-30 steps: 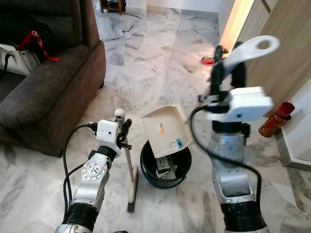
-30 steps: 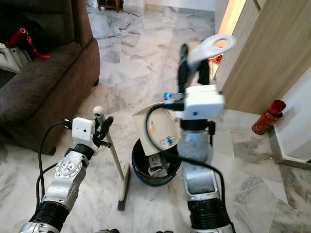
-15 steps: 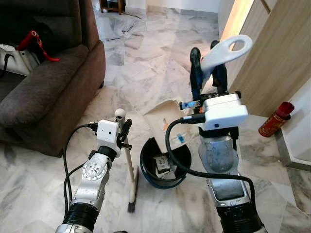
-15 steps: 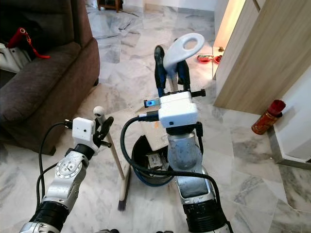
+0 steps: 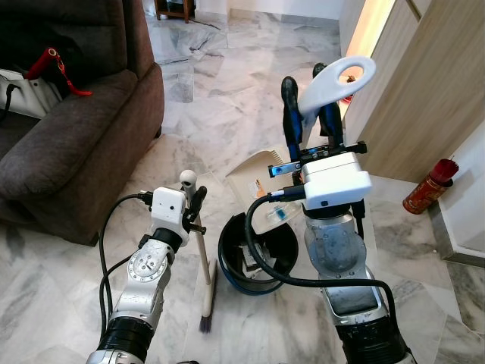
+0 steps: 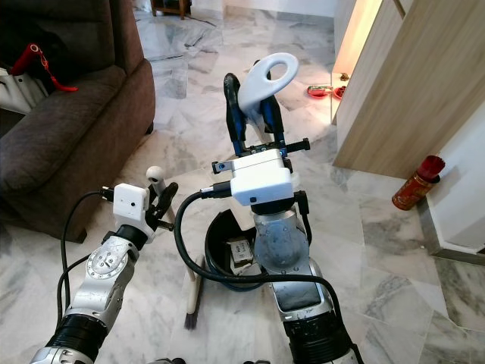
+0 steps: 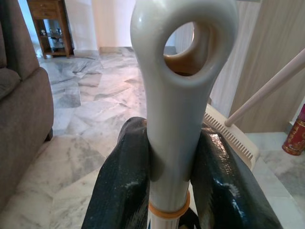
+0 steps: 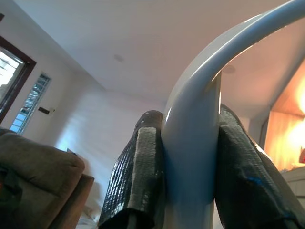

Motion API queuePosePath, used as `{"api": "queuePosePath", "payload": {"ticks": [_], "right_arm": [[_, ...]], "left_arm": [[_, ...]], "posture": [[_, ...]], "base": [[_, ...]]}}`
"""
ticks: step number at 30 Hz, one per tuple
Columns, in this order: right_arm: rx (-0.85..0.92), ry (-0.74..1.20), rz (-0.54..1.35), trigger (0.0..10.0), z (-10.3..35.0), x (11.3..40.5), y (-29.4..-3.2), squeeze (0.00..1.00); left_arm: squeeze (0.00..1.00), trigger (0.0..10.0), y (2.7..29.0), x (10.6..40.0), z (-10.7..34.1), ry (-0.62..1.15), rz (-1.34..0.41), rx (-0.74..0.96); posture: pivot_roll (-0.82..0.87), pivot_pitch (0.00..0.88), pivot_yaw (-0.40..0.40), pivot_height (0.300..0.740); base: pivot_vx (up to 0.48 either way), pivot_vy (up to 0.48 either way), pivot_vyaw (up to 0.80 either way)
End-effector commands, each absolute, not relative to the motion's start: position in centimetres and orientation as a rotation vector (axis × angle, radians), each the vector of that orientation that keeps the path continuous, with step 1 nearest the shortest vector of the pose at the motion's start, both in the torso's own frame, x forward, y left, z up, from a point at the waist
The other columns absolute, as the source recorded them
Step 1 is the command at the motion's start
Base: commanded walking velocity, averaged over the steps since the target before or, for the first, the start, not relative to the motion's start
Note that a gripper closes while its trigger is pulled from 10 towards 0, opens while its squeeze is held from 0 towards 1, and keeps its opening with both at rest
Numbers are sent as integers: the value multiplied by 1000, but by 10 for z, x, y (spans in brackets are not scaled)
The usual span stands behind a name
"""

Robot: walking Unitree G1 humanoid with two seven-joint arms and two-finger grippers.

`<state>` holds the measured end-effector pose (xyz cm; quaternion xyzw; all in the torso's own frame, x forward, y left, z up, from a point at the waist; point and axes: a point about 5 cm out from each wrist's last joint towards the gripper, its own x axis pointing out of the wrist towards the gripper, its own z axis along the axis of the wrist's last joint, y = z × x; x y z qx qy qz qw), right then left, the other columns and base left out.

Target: Sweep floor

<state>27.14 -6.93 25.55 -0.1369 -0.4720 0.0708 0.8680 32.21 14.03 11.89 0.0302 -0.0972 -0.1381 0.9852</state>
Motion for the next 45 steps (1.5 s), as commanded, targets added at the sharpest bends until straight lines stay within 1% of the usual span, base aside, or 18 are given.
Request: {"api": "queuePosePath", "payload": {"ticks": [1, 14, 17, 19, 22, 23, 25, 28, 29, 33, 37, 39, 41, 45], "right_arm": [[-291, -1147, 159, 10000, 278, 255, -66, 0], [-310, -1148, 160, 10000, 280, 256, -65, 0], [-316, -1125, 143, 10000, 276, 259, -69, 0], [-300, -1094, 108, 10000, 273, 263, -78, 0], [-299, -1089, 101, 10000, 273, 264, -80, 0], [-307, -1087, 91, 10000, 273, 265, -84, 0], [-374, -1081, 45, 10000, 273, 270, -100, 0], [-415, -1074, 3, 10000, 274, 275, -114, 0], [-450, -1065, -38, 10000, 274, 278, -125, 0], [-506, -1041, -115, 10000, 273, 283, -147, 0], [-536, -1010, -150, 10000, 268, 286, -159, 0], [-583, -953, -178, 10000, 255, 289, -172, 0], [-590, -944, -181, 10000, 253, 289, -173, 0], [-634, -862, -224, 10000, 233, 291, -190, 0]], "left_arm": [[0, 10000, 139, 323, 128, -244, -283, 62], [0, 10000, 138, 322, 128, -245, -287, 61], [0, 10000, 138, 322, 128, -242, -289, 60], [0, 10000, 137, 322, 128, -242, -290, 60], [0, 10000, 137, 322, 128, -242, -291, 59], [0, 10000, 137, 322, 128, -242, -292, 59], [0, 10000, 137, 322, 128, -240, -293, 59], [0, 10000, 138, 323, 128, -240, -293, 60], [0, 10000, 138, 323, 128, -240, -293, 60], [0, 10000, 138, 323, 128, -240, -296, 60], [0, 10000, 138, 323, 129, -240, -299, 58], [0, 10000, 137, 323, 128, -239, -307, 56], [0, 10000, 136, 323, 129, -240, -307, 56], [0, 10000, 136, 322, 129, -241, -311, 54]], "posture": [[117, 127, -56, 740], [117, 128, -55, 740], [117, 129, -56, 740], [117, 129, -56, 740], [116, 129, -54, 740], [116, 129, -54, 740], [115, 131, -54, 740], [116, 133, -53, 740], [114, 134, -52, 740], [111, 140, -47, 740], [109, 145, -44, 740], [108, 146, -44, 740], [106, 151, -42, 740], [106, 158, -42, 740]], "base": [[0, 0, 0], [0, 0, 0], [0, 0, 0], [0, 0, 0], [0, 0, 0], [0, 0, 0], [0, 0, 0], [0, 0, 0], [0, 0, 0], [0, 0, 0], [0, 0, 0], [0, 0, 0], [0, 0, 0], [0, 0, 0]]}}
